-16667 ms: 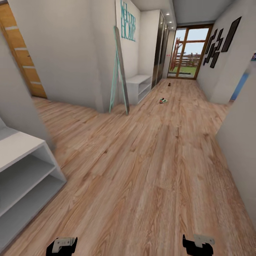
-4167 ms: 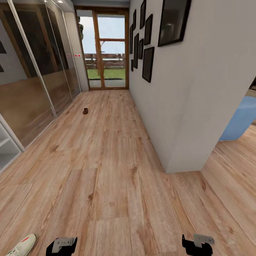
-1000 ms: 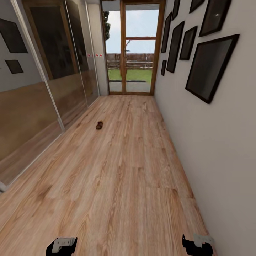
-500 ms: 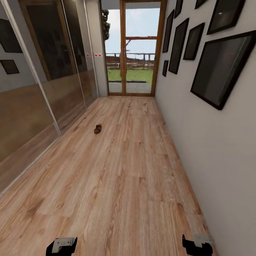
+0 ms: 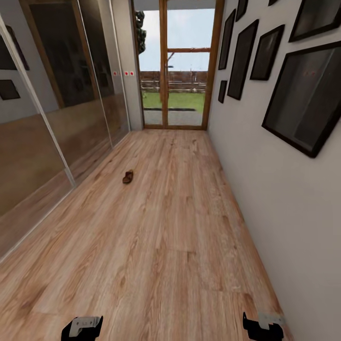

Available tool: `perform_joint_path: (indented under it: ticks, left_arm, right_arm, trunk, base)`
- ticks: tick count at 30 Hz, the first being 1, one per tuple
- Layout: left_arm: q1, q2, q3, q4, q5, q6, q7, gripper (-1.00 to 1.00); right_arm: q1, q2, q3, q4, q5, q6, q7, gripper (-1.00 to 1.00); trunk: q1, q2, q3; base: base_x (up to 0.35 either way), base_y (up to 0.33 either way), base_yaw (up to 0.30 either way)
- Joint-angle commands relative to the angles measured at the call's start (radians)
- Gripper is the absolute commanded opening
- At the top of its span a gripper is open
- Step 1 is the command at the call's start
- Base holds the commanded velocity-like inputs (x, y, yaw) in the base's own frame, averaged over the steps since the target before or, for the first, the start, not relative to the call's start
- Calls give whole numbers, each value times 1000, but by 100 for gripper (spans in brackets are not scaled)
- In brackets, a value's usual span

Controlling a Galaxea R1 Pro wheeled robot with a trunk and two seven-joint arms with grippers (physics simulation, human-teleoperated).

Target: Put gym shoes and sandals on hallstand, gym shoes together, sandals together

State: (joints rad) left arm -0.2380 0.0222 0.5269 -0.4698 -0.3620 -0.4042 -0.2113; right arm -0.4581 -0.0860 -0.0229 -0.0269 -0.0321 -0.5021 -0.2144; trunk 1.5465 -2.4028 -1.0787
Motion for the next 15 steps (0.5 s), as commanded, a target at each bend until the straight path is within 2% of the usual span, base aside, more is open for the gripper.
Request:
perform_joint_path:
  ticks: [1,15]
  left_arm:
    - [-1,-1,8,0,-6,-4,-8,100]
    - [-1,-1,8,0,-6,-4,-8,100]
  right_arm:
    - [-1,0,-2,1,-3,-4,1,100]
    - [-1,1,-2,1,-4,-4,1,100]
  trunk:
    - [0,0,-1]
    - [0,0,-1]
  base:
    - [339,0,0]
    - [339,0,0]
